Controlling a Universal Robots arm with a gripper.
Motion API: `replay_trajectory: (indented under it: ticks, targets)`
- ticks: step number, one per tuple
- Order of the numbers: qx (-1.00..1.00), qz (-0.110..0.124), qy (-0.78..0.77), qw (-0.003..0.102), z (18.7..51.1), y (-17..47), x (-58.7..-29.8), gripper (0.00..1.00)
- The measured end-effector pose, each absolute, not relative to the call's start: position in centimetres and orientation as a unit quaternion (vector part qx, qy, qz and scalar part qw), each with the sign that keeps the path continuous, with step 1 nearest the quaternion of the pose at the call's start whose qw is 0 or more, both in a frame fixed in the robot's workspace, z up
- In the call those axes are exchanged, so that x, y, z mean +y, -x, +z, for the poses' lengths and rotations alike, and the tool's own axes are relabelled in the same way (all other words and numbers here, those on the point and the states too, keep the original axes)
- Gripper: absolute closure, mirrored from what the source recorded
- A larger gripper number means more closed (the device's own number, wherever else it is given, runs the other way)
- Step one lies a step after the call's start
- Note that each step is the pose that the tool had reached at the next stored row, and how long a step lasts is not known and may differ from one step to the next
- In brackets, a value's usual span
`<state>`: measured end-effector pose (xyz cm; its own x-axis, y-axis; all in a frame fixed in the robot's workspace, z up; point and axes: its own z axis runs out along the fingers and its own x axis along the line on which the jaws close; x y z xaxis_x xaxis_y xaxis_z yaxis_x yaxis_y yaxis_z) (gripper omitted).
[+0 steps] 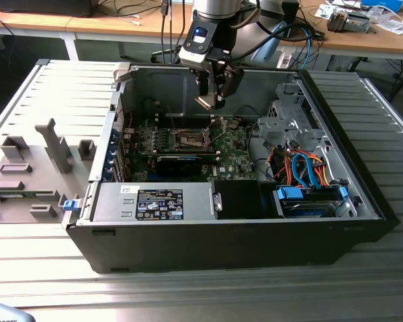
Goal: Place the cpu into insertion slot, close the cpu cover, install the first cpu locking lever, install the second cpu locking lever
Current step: 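Place the cpu into insertion slot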
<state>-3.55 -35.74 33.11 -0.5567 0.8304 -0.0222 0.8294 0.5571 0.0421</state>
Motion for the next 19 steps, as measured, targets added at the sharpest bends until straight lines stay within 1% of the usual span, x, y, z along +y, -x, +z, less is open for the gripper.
replay_trajectory:
  ticks: [19]
  targets:
    - [0.874,0.013,-0.485,0.02,33.11,3.56,-35.74,0.46]
